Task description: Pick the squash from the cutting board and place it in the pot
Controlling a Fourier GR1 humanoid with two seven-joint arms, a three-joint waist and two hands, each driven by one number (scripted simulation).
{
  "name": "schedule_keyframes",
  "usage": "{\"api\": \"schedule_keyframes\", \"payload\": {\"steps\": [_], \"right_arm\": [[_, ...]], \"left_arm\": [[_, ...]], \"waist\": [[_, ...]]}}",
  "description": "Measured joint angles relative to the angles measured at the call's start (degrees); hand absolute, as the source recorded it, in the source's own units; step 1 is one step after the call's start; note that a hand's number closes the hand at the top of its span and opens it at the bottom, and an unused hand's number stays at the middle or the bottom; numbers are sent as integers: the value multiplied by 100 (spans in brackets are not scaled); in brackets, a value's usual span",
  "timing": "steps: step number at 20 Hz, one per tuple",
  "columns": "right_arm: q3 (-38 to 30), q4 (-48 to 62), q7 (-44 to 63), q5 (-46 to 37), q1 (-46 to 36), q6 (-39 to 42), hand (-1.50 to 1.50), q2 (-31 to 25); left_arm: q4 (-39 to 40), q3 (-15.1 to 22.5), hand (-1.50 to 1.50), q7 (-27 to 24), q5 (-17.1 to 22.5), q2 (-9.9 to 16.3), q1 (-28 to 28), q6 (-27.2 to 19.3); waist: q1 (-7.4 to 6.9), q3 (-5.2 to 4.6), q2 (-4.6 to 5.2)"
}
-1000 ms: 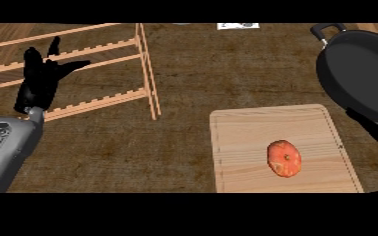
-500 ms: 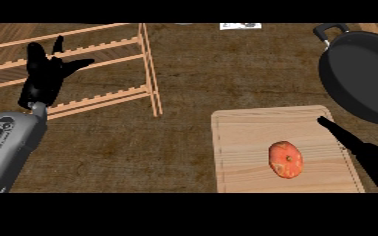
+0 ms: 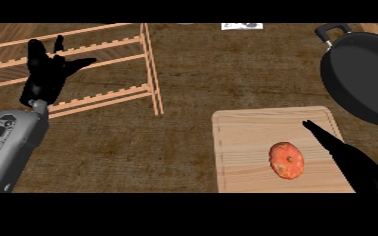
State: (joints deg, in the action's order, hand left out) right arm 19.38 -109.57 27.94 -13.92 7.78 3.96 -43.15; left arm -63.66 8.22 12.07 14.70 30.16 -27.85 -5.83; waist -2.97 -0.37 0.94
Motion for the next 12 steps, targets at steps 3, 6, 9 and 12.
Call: {"api": "schedule_keyframes", "payload": {"steps": [3,6,9,12], "right_arm": [[94,132,168,-148,-135,2,-150,102],[208,229,275,-265,-275,-19,-150,264],[259,343,294,-328,-359,-17,-150,358],[355,541,275,-478,-402,-66,-150,466]], "left_arm": [[31,-66,0,51,-39,-41,-28,77],[83,-137,0,118,-68,-72,-60,165],[119,-205,0,176,-105,-104,-82,236],[160,-263,0,244,-144,-137,-121,307]], "waist": [[-9,4,9],[-3,2,15],[2,-3,13],[-4,-13,17]]}}
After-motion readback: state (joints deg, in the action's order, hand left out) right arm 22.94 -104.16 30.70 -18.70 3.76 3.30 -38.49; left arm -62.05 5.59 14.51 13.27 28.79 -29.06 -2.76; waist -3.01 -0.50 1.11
